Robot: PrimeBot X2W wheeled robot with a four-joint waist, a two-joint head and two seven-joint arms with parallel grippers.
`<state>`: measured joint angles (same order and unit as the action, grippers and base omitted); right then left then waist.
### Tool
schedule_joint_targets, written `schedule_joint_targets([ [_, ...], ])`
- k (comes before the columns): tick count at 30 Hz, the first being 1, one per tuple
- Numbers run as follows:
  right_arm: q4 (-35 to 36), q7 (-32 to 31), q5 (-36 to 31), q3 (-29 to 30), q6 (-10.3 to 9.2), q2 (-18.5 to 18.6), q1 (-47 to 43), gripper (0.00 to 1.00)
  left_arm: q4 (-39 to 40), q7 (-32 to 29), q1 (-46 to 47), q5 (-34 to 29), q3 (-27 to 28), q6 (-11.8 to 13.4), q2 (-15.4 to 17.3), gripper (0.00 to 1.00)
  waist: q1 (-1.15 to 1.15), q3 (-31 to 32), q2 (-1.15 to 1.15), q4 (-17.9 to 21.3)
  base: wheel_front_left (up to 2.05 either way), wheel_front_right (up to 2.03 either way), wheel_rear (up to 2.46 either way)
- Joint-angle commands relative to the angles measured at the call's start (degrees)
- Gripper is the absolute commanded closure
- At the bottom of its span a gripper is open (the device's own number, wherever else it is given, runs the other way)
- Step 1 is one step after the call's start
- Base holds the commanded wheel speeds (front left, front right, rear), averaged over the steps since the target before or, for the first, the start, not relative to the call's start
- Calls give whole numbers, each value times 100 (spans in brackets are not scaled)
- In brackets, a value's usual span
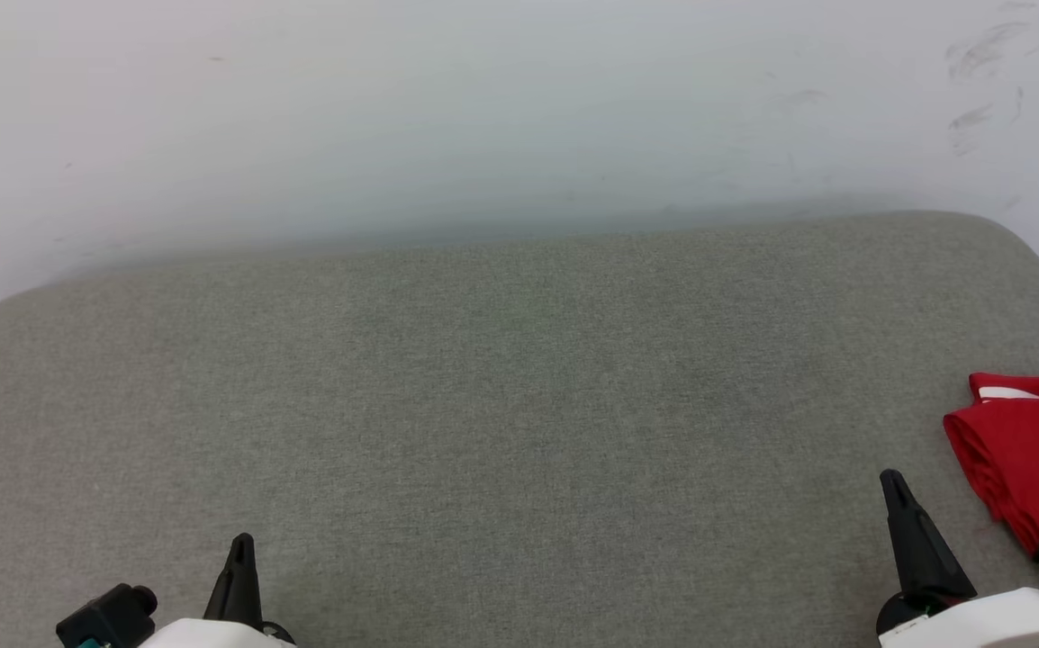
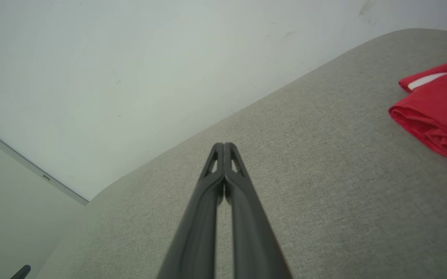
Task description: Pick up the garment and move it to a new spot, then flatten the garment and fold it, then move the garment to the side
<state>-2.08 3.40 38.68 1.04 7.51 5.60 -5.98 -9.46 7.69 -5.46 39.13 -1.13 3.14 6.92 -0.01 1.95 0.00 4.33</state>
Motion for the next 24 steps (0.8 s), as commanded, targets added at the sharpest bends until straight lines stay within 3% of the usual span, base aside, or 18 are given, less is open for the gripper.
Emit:
schedule_joint_targets([
  [1,21,-30,242,22,-1,12,181,100,43,-45,172,219,59,-56,9,100,0,-4,0,-7,0,0,0],
  [24,-351,-270,1912,111,-2,-22,518,100,-111,-478,502,1814,285,-377,-121,100,0,-51,0,-104,0,0,0],
])
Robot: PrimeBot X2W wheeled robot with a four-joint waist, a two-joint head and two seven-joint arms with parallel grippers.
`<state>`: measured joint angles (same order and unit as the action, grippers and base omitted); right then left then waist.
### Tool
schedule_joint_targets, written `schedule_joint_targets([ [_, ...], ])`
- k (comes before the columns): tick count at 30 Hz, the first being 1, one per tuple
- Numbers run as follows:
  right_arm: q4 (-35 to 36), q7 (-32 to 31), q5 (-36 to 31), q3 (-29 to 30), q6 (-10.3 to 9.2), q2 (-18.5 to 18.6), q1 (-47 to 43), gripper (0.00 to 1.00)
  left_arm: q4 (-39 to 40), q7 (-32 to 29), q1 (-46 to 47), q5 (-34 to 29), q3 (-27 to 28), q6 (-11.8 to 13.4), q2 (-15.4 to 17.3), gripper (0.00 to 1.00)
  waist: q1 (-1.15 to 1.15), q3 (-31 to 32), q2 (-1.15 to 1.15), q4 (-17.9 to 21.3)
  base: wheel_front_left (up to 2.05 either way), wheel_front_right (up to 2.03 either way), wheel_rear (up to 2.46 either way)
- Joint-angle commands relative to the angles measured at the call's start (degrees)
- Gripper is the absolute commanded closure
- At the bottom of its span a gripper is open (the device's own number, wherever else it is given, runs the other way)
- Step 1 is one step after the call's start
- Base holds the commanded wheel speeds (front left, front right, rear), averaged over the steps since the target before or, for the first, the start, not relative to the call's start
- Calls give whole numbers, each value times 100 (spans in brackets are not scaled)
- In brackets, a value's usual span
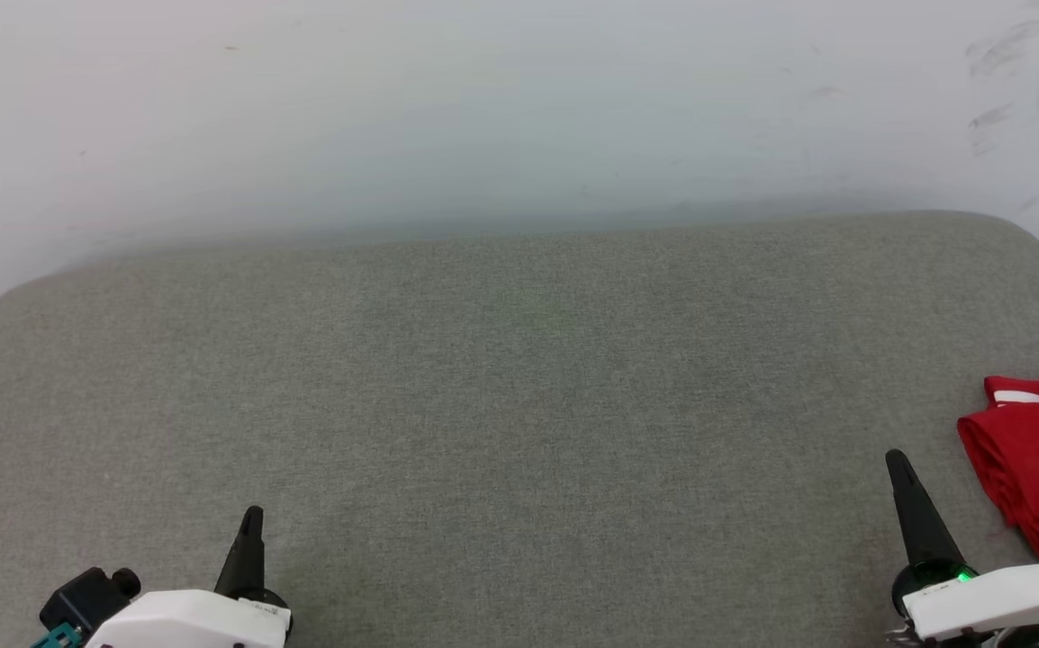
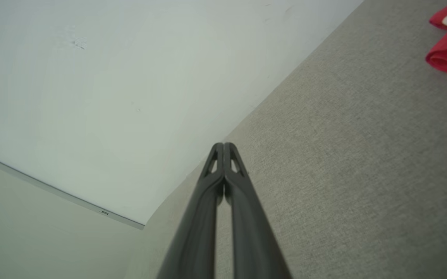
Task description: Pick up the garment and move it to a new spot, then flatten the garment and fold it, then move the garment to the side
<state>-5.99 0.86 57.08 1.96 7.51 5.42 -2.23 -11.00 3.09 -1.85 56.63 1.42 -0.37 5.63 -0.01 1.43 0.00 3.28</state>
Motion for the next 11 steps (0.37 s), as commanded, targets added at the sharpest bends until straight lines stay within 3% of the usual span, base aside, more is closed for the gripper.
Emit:
schedule_joint_targets([
  [1,26,-27,138,23,-1,-7,155,100,38,-39,156,129,39,-36,3,100,0,-2,0,-4,0,0,0],
  [11,-120,-126,771,67,-1,-28,285,100,-22,-204,285,739,127,-164,-47,100,0,-24,0,-48,0,0,0],
])
